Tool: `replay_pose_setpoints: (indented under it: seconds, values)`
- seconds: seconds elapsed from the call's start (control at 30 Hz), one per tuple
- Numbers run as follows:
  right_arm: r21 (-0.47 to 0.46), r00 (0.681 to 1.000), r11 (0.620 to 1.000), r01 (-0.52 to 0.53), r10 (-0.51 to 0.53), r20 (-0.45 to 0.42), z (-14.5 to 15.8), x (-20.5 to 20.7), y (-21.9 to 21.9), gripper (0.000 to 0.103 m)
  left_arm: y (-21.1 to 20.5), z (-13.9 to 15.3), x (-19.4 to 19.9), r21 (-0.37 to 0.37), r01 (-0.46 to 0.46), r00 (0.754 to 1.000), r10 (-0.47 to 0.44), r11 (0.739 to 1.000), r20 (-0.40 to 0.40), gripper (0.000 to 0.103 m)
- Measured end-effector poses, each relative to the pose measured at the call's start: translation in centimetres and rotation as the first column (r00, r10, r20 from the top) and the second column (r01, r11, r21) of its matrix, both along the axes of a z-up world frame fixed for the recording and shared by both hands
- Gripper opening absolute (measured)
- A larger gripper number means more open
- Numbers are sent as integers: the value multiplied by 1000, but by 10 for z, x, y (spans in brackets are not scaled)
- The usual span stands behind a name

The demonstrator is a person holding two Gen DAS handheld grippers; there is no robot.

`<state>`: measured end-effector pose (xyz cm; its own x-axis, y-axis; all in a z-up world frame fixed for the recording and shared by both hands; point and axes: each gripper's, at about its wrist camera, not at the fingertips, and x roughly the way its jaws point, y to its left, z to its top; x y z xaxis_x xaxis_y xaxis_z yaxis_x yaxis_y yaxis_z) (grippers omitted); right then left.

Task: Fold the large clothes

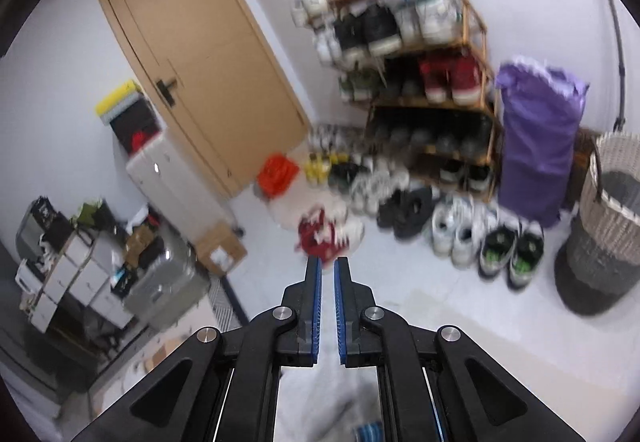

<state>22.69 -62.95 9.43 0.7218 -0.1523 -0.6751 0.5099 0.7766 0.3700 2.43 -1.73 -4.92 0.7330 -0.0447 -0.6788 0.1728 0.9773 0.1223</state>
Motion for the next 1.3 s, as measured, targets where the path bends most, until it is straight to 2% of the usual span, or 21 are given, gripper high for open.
replay_pose_setpoints:
  seconds: [0.07, 0.2, 0.33, 0.4, 0.43, 0.5, 0.53, 0.63, 0.73, 0.8, 0.83, 0.87, 0.9, 0.93, 0.97, 1.0, 1.03, 1.07, 1.13, 1.2, 1.3]
  values:
    - [38, 998, 999, -35, 36, -46, -13, 3, 2, 7, -1, 0, -2, 1, 2, 1000, -2, 1000, 5, 102]
    - [217, 982, 973, -78, 113, -153, -61, 16, 9, 8, -3, -2, -3, 27, 3, 1000, -3, 1000, 9, 102]
    - [190, 942, 971, -147, 196, -273, -94, 43, 39, 9, -1, -4, 1, 27, -3, 1000, 3, 1000, -7, 102]
    - [137, 909, 969, -207, 242, -339, -103, 63, 65, 16, -1, -4, 3, 21, -4, 1000, 5, 1000, -14, 102]
    - [109, 893, 966, -232, 256, -369, -107, 74, 79, 23, -1, -5, 4, 21, -4, 1000, 4, 1000, -17, 102]
    - [26, 869, 958, -285, 270, -415, -109, 91, 105, 97, -2, -7, 5, 25, 0, 1000, 0, 1000, -24, 102]
    - [-40, 860, 945, -324, 277, -428, -108, 97, 122, 103, -2, -8, 6, 29, 2, 1000, -1, 1000, -28, 102]
    - [-154, 816, 917, -368, 239, -526, -119, 115, 151, 103, -2, -10, 5, 31, 8, 999, -7, 999, -38, 102]
    - [-208, 707, 903, -376, 135, -694, -158, 137, 166, 103, -1, -9, 4, 31, 15, 999, -14, 999, -41, 102]
    - [-223, 652, 890, -398, 104, -751, -179, 141, 173, 100, -1, -8, 3, 34, 17, 999, -16, 999, -38, 102]
    - [-231, 622, 881, -413, 87, -778, -188, 142, 175, 95, -1, -8, 3, 34, 17, 999, -16, 999, -38, 102]
    - [-256, 587, 871, -420, 46, -808, -197, 142, 174, 73, 0, -8, 3, 31, 19, 999, -17, 999, -39, 102]
    - [-253, 574, 875, -413, 33, -818, -202, 140, 170, 53, 1, -8, 4, 26, 20, 999, -19, 999, -43, 102]
    - [-274, 587, 878, -393, 10, -810, -200, 136, 166, 47, 1, -8, 4, 21, 20, 999, -19, 1000, -47, 102]
    - [-282, 605, 883, -375, 2, -796, -193, 136, 162, 26, 2, -8, 5, 15, 21, 998, -20, 1000, -52, 102]
    - [-258, 627, 901, -349, 20, -778, -184, 133, 155, 17, 3, -8, 5, 7, 22, 998, -22, 1000, -59, 102]
    - [-242, 647, 913, -327, 30, -762, -177, 132, 150, 15, 4, -8, 6, -1, 23, 998, -23, 1000, -64, 102]
    - [-219, 684, 931, -292, 44, -728, -167, 126, 142, 9, 5, -7, 6, -10, 22, 997, -23, 1000, -68, 102]
    - [-119, 796, 966, -228, 114, -594, -143, 106, 122, 6, 6, -6, 6, -25, 21, 997, -23, 999, -71, 102]
    - [-21, 875, 984, -179, 149, -461, -126, 78, 103, 5, 7, -4, 5, -35, 18, 998, -20, 999, -66, 102]
    - [59, 942, 990, -131, 143, -303, -113, 24, 80, 4, 8, -2, 3, -47, 17, 998, -20, 999, -59, 102]
